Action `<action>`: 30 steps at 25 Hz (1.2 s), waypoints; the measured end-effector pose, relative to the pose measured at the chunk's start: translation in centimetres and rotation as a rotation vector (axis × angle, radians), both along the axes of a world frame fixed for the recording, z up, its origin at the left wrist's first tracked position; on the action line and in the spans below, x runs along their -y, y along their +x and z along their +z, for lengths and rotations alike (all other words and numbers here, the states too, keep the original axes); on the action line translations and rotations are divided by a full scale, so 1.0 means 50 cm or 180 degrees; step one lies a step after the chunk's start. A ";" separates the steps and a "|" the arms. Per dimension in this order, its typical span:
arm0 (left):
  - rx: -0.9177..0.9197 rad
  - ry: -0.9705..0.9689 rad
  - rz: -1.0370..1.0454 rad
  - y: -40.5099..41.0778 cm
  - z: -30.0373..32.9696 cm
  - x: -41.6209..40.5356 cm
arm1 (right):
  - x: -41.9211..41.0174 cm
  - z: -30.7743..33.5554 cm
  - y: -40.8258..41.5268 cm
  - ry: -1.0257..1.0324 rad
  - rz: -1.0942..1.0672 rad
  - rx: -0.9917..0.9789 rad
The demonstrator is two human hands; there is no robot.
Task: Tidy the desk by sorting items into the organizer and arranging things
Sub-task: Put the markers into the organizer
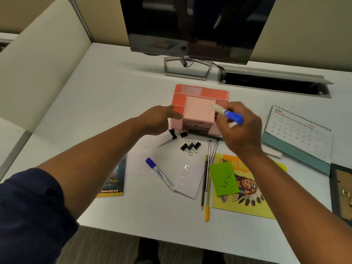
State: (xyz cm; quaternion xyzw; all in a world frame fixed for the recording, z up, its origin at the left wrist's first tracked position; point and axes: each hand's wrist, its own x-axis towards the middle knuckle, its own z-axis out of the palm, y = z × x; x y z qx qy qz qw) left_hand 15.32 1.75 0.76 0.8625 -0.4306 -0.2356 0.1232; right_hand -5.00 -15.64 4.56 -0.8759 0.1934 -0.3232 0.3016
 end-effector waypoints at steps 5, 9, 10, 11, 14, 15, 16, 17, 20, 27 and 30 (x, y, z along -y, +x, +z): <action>-0.0024 -0.0051 0.0050 -0.008 0.005 0.000 | 0.093 -0.031 0.025 0.0312 -0.0579 -0.0866; -0.0008 -0.0060 0.0075 -0.009 0.007 0.000 | 0.111 -0.057 0.058 0.0463 -0.0300 -0.1601; -0.0011 -0.0063 0.0071 -0.009 0.007 0.001 | 0.115 -0.063 0.063 0.0530 -0.0262 -0.1656; -0.0013 -0.0075 0.0069 -0.009 0.007 0.001 | 0.118 -0.065 0.066 0.0544 -0.0228 -0.1659; -0.0013 -0.0116 0.0091 -0.008 0.003 -0.002 | 0.113 -0.061 0.074 0.0179 0.0161 -0.1750; -0.0015 -0.0129 0.0092 -0.007 0.003 -0.002 | 0.108 -0.060 0.076 -0.0040 0.0364 -0.1909; -0.0016 -0.0135 0.0085 -0.007 0.003 -0.001 | 0.106 -0.064 0.078 -0.0261 0.0506 -0.2105; -0.0009 -0.0131 0.0077 -0.008 0.002 -0.001 | 0.105 -0.069 0.080 -0.0452 0.0574 -0.2237; 0.0021 -0.0124 0.0078 -0.008 0.000 0.000 | 0.097 -0.096 0.074 -0.0776 0.0652 -0.1677; 0.0073 -0.0089 0.0094 -0.006 -0.010 0.001 | 0.072 -0.142 0.068 -0.1709 -0.0022 -0.1573; 0.0033 -0.0099 0.0137 -0.007 -0.007 0.000 | 0.066 -0.137 0.073 -0.1841 -0.0102 -0.1745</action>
